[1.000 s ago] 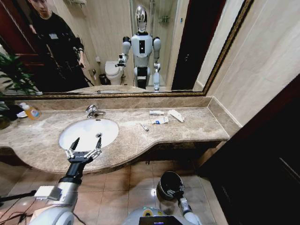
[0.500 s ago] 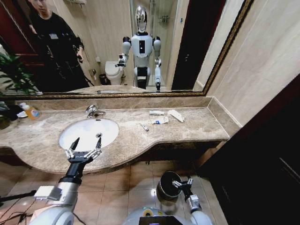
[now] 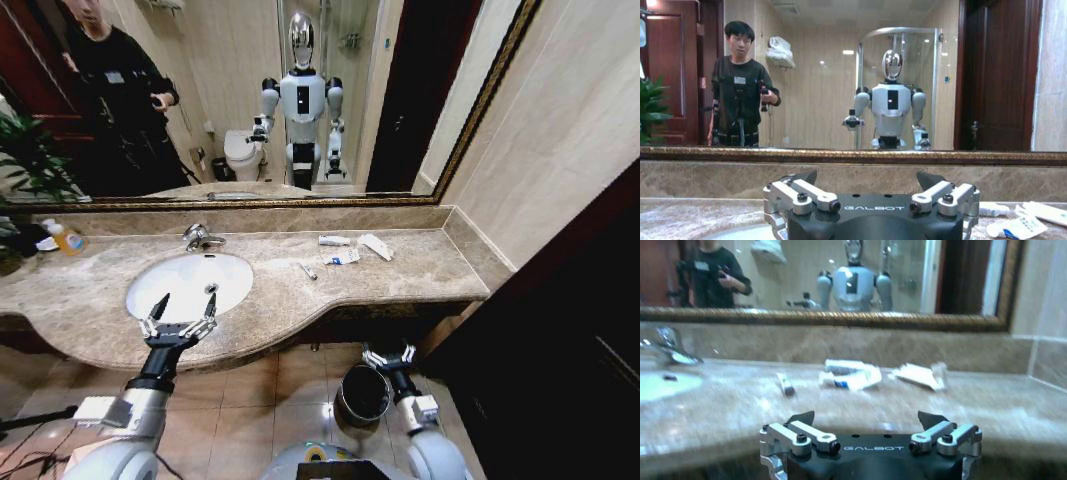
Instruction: Pick up the trash from the sink and place it in the trash bin.
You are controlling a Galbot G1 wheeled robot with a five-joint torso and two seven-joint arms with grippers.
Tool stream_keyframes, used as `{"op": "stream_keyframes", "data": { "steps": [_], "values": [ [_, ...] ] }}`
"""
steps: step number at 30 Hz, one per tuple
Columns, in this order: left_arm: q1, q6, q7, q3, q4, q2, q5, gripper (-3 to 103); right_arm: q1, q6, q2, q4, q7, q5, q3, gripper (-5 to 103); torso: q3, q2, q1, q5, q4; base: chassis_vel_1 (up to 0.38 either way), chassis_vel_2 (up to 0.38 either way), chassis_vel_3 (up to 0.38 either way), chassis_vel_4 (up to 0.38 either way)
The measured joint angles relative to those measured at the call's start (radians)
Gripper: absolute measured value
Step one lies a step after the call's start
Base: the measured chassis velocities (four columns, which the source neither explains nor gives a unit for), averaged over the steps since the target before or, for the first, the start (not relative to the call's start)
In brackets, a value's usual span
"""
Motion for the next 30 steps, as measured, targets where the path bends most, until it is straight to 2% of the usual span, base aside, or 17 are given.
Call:
{"op": "stream_keyframes", "data": {
  "steps": [3,8,9,12,17,20,25,30],
  "values": [
    [0.000,0.000,0.000,0.000,0.000,0.000,0.000,100,0.067,-0.061,-0.051,0.025,-0.003,0.019,-0.028,100,0.000,0.000,0.000,0.0000,0.0001,0.000,0.000,0.000,0.000],
    [0.000,0.000,0.000,0.000,0.000,0.000,0.000,100,0.120,-0.113,-0.095,0.024,-0.006,0.036,-0.057,100,0.000,0.000,0.000,0.0000,0.0000,0.000,0.000,0.000,0.000],
    [0.000,0.000,0.000,0.000,0.000,0.000,0.000,100,0.169,-0.149,-0.127,0.011,-0.008,0.051,-0.086,100,0.000,0.000,0.000,0.0001,0.0000,0.000,0.000,0.000,0.000],
    [0.000,0.000,0.000,0.000,0.000,0.000,0.000,100,0.278,-0.179,-0.165,-0.041,-0.019,0.078,-0.140,100,0.000,0.000,0.000,0.0001,0.0001,0.000,0.000,0.000,0.000],
    [0.000,0.000,0.000,0.000,0.000,0.000,0.000,100,0.406,-0.240,-0.172,-0.089,0.006,0.116,-0.219,100,0.000,0.000,0.000,0.0001,0.0000,0.000,0.000,0.000,0.000],
    [0.000,0.000,0.000,0.000,0.000,0.000,0.000,100,0.522,-0.282,-0.162,-0.135,0.039,0.153,-0.301,100,0.000,0.000,0.000,0.0001,0.0001,0.000,0.000,0.000,0.000],
    [0.000,0.000,0.000,0.000,0.000,0.000,0.000,100,0.621,-0.293,-0.140,-0.206,0.052,0.195,-0.370,100,0.000,0.000,0.000,-0.0001,0.0001,0.000,0.000,0.000,0.000],
    [0.000,0.000,0.000,0.000,0.000,0.000,0.000,100,0.722,-0.310,-0.109,-0.309,0.063,0.282,-0.436,100,0.000,0.000,0.000,0.0000,0.0001,0.000,0.000,0.000,0.000]
  ]
}}
